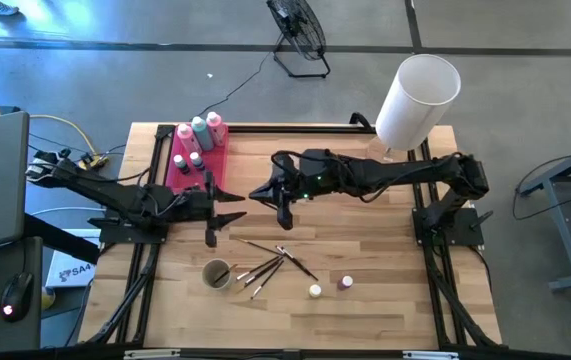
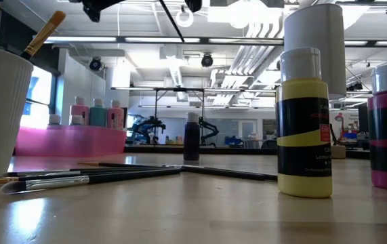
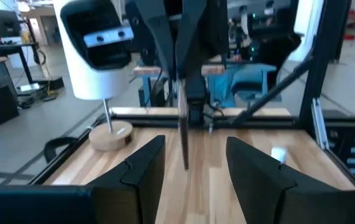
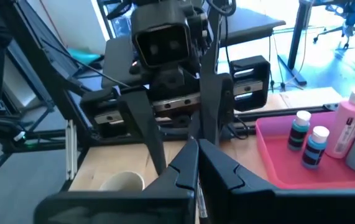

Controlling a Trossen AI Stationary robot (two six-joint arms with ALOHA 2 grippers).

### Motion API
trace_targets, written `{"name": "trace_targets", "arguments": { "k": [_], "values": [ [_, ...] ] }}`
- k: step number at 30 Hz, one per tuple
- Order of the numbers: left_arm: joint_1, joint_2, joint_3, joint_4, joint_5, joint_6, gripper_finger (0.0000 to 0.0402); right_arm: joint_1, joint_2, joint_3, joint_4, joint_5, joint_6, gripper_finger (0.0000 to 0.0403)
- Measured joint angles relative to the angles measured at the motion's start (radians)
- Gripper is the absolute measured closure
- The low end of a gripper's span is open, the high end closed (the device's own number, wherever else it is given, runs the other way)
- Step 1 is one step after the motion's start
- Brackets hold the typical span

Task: Pick & Place Paint Supplies
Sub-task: Put the silver paintbrush into the light brown cup

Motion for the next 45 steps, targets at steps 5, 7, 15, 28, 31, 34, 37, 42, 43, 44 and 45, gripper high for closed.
{"name": "trace_targets", "arguments": {
  "k": [5, 7, 15, 28, 31, 34, 37, 42, 43, 44, 45],
  "values": [
    [0.015, 0.051, 0.001, 0.094, -0.047, -0.035, 0.0234, 0.003, 0.0, 0.0, 0.001, -0.001, 0.0, 0.04],
    [0.05, 0.067, 0.001, 0.097, -0.039, -0.082, 0.0234, 0.008, 0.0, 0.0, 0.0, -0.001, 0.0, 0.04],
    [0.184, 0.109, 0.001, 0.154, 0.252, -0.174, 0.0234, 0.015, 0.0, 0.0, 0.0, -0.017, -0.005, 0.04],
    [0.196, 0.118, 0.001, 0.164, 0.43, -0.121, 0.0234, 0.015, 0.0, 0.0, -0.004, -0.016, -0.018, 0.0399],
    [0.196, 0.122, 0.001, 0.168, 0.428, -0.121, 0.0234, 0.015, 0.0, 0.0, -0.004, -0.016, -0.018, 0.0399],
    [0.196, 0.156, 0.001, 0.197, 0.421, -0.121, 0.0234, 0.015, 0.0, 0.0, -0.004, -0.016, -0.018, 0.0399],
    [0.196, 0.203, 0.001, 0.269, 0.412, -0.118, 0.0234, 0.015, 0.0, 0.0, -0.005, -0.017, -0.018, 0.0399],
    [0.196, 0.217, 0.008, 0.282, 0.36, -0.087, 0.0234, 0.015, 0.0, 0.0, -0.01, -0.016, -0.018, 0.0399],
    [0.196, 0.217, 0.009, 0.288, 0.359, -0.086, 0.0234, 0.015, 0.0, 0.0, -0.011, -0.016, -0.018, 0.0399],
    [0.196, 0.217, 0.008, 0.29, 0.361, -0.085, 0.0234, 0.015, 0.0, 0.0, -0.012, -0.016, -0.018, 0.0399],
    [0.196, 0.217, 0.008, 0.295, 0.367, -0.085, 0.0234, 0.015, 0.0, 0.0, -0.012, -0.016, -0.018, 0.0399]
  ]
}}
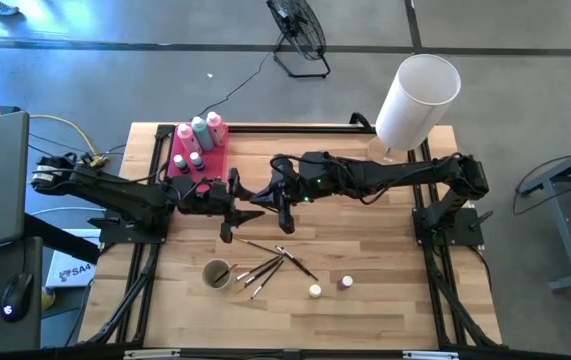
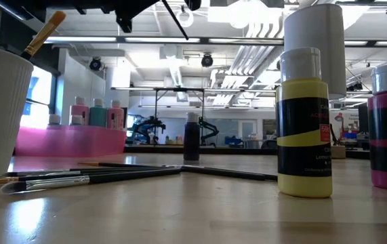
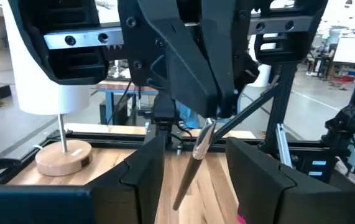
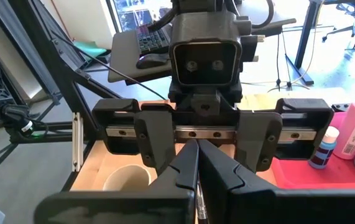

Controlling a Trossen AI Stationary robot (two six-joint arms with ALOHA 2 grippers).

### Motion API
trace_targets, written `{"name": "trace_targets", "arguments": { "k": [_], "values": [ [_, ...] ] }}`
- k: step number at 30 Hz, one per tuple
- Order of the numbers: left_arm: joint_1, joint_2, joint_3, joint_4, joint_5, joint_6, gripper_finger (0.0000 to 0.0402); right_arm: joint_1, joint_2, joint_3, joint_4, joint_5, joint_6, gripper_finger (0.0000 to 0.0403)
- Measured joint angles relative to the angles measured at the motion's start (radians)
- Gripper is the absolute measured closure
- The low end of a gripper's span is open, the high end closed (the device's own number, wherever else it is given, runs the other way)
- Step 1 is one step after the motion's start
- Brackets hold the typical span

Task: Pick & Place Paint Supplies
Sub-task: Put the silver paintbrush into the light brown cup

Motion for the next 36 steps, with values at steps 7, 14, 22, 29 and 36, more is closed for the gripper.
{"name": "trace_targets", "arguments": {
  "k": [7, 14, 22, 29, 36],
  "values": [
    [0.0, 0.0, 0.0, 0.003, 0.006, 0.0, 0.0236, 0.0, 0.0, 0.0, -0.001, 0.0, 0.0, 0.0399],
    [0.0, 0.0, 0.0, 0.01, 0.006, -0.001, 0.0295, 0.0, 0.0, 0.0, -0.002, 0.0, 0.0, 0.0399],
    [0.0, 0.0, 0.0, 0.011, -0.026, -0.001, 0.0372, -0.001, 0.0, 0.0, -0.002, 0.004, 0.0, 0.0399],
    [0.0, 0.0, 0.0, 0.011, -0.027, -0.001, 0.0381, -0.001, 0.0, 0.0, -0.004, 0.003, 0.0, 0.0399],
    [0.0, 0.0, 0.0, 0.011, -0.028, -0.001, 0.0378, -0.001, 0.0, 0.0, -0.004, 0.008, 0.015, 0.0399]
  ]
}}
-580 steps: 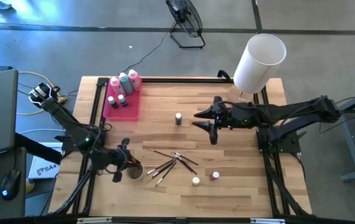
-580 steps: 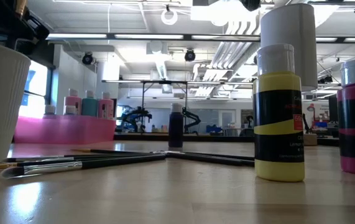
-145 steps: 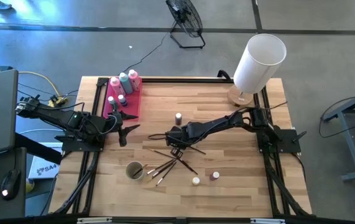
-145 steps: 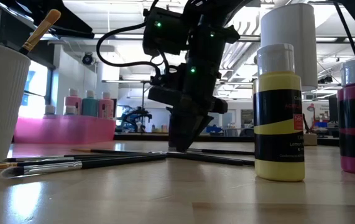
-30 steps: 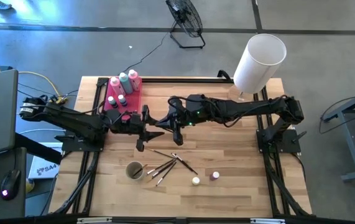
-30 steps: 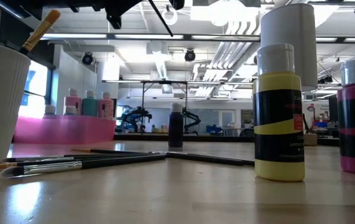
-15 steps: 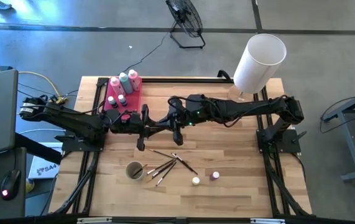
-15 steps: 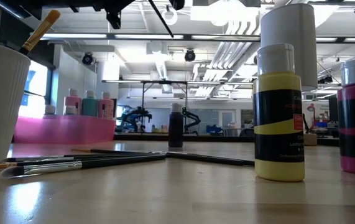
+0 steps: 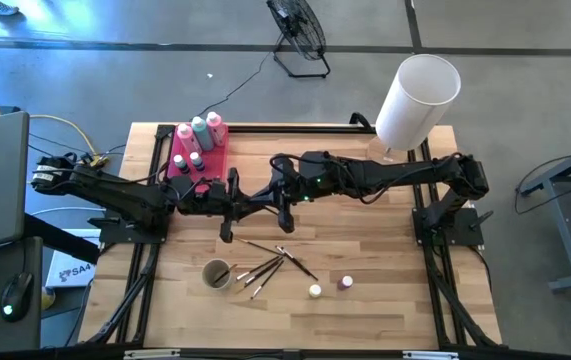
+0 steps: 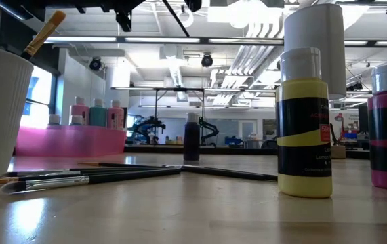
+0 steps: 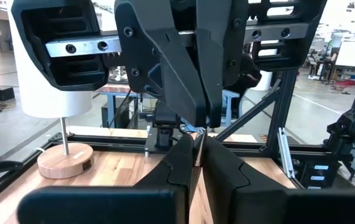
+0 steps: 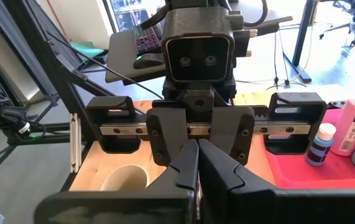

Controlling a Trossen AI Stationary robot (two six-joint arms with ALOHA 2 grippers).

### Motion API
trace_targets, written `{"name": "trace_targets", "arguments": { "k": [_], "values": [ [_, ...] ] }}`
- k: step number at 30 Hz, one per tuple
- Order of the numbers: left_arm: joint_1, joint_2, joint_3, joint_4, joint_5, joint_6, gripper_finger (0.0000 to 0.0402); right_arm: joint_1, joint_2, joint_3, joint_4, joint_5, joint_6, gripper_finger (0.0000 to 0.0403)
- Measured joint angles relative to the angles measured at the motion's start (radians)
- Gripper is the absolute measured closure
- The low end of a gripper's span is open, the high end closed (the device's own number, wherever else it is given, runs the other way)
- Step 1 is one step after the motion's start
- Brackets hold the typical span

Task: Pick & Place Paint Supplies
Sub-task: Put the silver paintbrush into the light brown cup

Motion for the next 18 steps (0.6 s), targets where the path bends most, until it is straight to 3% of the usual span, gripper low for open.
{"name": "trace_targets", "arguments": {
  "k": [7, 18],
  "values": [
    [0.0, 0.0, 0.0, -0.003, -0.006, 0.0, 0.0378, 0.001, 0.0, 0.0, 0.0, 0.037, -0.007, 0.0378],
    [0.0, -0.001, 0.0, -0.015, -0.002, 0.0, 0.0378, 0.0, -0.021, 0.0, -0.03, 0.042, 0.037, 0.0245]
  ]
}}
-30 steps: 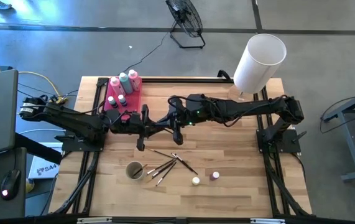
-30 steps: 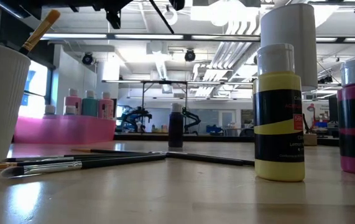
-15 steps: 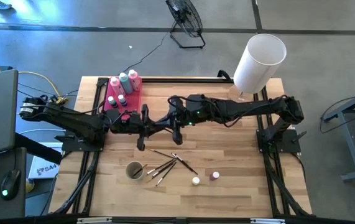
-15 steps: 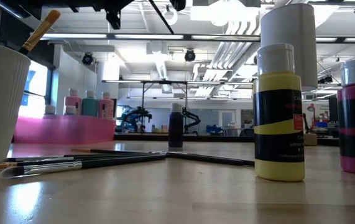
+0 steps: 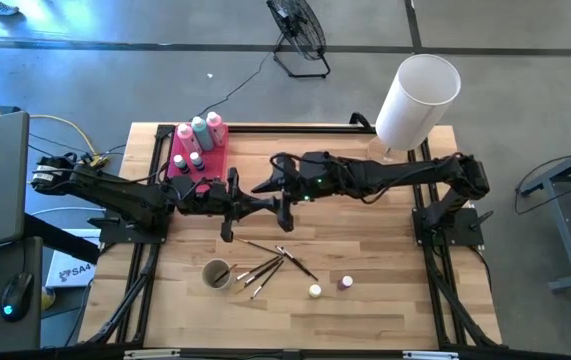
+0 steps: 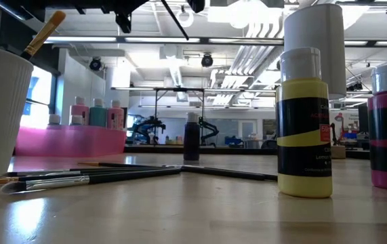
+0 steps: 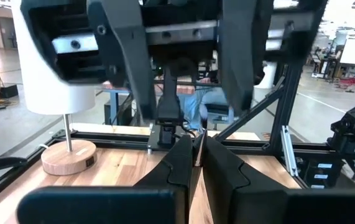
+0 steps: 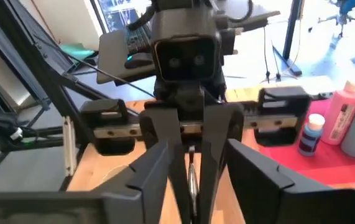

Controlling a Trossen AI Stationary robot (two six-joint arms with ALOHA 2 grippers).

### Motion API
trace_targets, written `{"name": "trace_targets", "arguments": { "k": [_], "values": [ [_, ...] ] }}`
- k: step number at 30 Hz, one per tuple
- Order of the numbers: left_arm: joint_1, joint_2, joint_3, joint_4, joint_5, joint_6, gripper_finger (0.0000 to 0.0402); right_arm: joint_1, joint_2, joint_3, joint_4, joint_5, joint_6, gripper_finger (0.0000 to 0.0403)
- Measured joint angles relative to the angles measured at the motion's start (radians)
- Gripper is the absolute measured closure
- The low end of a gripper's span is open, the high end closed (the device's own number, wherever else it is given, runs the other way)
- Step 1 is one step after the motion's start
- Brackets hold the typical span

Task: Pick & Place Paint Supplies
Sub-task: Put the silver paintbrush into the light brown cup

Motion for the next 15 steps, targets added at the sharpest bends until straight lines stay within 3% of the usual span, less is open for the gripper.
{"name": "trace_targets", "arguments": {
  "k": [8, 15],
  "values": [
    [0.0, -0.111, 0.0, -0.121, -0.008, 0.0, 0.0378, -0.007, -0.16, 0.002, -0.191, -0.001, 0.023, 0.0231],
    [0.0, -0.317, -0.001, -0.354, -0.027, -0.005, 0.0378, -0.006, -0.267, 0.002, -0.423, 0.002, 0.111, 0.0231]
  ]
}}
